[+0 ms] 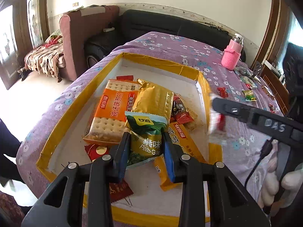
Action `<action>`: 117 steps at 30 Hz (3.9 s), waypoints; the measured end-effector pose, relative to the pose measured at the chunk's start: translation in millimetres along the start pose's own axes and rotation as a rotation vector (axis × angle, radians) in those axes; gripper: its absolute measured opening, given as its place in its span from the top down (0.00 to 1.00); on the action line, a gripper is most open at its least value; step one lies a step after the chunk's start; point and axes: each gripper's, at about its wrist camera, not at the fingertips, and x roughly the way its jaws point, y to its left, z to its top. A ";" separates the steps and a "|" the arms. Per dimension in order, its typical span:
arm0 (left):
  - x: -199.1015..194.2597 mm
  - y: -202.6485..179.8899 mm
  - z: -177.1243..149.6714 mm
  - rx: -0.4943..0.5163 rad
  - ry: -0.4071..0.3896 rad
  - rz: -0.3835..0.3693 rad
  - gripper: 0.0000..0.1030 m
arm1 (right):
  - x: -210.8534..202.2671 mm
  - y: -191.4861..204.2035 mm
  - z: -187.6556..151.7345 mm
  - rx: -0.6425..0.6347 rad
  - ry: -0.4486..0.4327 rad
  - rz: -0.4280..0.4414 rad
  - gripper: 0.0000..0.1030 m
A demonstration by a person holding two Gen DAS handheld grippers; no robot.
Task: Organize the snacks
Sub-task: 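Lower the green pea pack with the left tool while the right tool lowers the sauce packet into the tray, then move both open tools back toward the remaining snacks on the table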
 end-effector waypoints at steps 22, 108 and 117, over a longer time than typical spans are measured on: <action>-32.4 5.4 3.8 -0.020 -0.099 0.181 0.34 | 42.0 22.6 1.9 -0.008 0.055 0.018 0.57; -39.4 -99.5 0.0 0.111 -0.005 -0.306 0.23 | -142.4 -337.7 -6.9 0.497 -0.185 -0.456 0.55; -31.5 -129.6 2.3 0.151 0.036 -0.300 0.23 | -122.1 -405.9 -5.9 0.542 -0.129 -0.656 0.52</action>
